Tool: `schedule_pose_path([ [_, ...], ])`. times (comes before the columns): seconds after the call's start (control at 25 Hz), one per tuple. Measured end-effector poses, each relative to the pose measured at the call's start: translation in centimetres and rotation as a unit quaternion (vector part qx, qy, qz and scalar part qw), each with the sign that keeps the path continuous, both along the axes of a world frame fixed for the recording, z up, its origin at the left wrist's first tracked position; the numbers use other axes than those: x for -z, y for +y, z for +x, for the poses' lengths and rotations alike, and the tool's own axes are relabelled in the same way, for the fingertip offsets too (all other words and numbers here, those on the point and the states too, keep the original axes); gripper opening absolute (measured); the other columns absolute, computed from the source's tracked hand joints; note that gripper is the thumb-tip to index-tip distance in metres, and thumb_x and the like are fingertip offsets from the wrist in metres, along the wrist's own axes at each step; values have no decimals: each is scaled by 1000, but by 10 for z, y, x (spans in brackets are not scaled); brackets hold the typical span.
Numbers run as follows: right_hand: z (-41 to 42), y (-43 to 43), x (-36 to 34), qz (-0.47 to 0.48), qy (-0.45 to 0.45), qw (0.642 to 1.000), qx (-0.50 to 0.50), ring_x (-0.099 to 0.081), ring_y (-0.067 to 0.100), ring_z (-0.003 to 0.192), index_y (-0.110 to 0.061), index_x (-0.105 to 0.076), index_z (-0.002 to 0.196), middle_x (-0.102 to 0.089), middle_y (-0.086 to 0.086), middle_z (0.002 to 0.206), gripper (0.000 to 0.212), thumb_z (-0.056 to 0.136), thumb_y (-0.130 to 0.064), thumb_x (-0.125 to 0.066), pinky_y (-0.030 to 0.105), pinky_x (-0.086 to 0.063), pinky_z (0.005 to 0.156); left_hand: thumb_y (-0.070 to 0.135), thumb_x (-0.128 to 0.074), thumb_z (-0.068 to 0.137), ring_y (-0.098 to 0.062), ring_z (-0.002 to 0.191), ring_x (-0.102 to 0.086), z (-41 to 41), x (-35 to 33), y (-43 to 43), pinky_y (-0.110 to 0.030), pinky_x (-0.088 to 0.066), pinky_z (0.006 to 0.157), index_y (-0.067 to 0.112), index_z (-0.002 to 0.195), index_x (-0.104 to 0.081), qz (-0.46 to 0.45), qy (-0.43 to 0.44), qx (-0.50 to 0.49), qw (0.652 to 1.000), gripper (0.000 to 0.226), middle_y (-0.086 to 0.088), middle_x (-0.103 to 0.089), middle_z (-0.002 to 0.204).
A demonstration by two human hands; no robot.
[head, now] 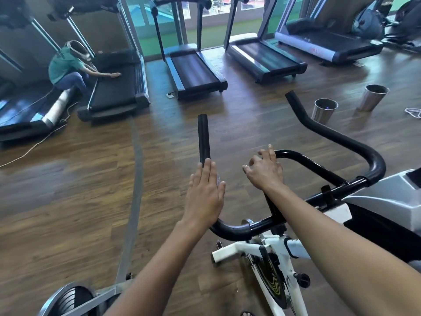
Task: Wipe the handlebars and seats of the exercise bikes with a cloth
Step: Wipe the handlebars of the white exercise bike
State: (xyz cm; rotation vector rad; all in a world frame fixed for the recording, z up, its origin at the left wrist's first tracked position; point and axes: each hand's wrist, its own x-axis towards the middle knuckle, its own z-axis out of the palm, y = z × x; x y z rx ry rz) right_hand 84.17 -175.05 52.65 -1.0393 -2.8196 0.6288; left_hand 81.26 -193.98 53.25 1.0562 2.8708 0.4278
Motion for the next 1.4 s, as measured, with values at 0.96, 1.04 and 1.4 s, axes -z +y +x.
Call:
schedule_pose_path([
  [0.96, 2, -1, 0, -8, -5, 1000, -1, 8, 17, 153, -20, -62, 121, -23, 1, 160, 35, 100, -46, -48, 48, -18, 119, 34, -28, 107, -25, 115, -53, 69, 26, -44, -41, -41, 103, 10, 119, -61, 221, 135, 64, 964, 43, -4, -61, 116],
  [1.04, 2, -2, 0, -16, 0, 1000, 4, 9, 17, 153, -21, -62, 121, -23, 0, 160, 36, 100, -47, -48, 47, -18, 118, 36, -27, 107, -24, 105, -57, 72, 23, -35, -42, -44, 99, 11, 112, -66, 194, 175, 74, 962, 46, -4, -65, 107],
  [1.4, 5, -1, -5, -40, 4, 999, 3, 5, 16, 154, -23, -64, 120, -27, -1, 160, 36, 100, -49, -49, 54, -6, 120, 53, -29, 105, -9, 64, -63, 62, -9, -4, -34, -50, 70, 23, 69, -66, 242, 7, 36, 970, 60, 8, -68, 67],
])
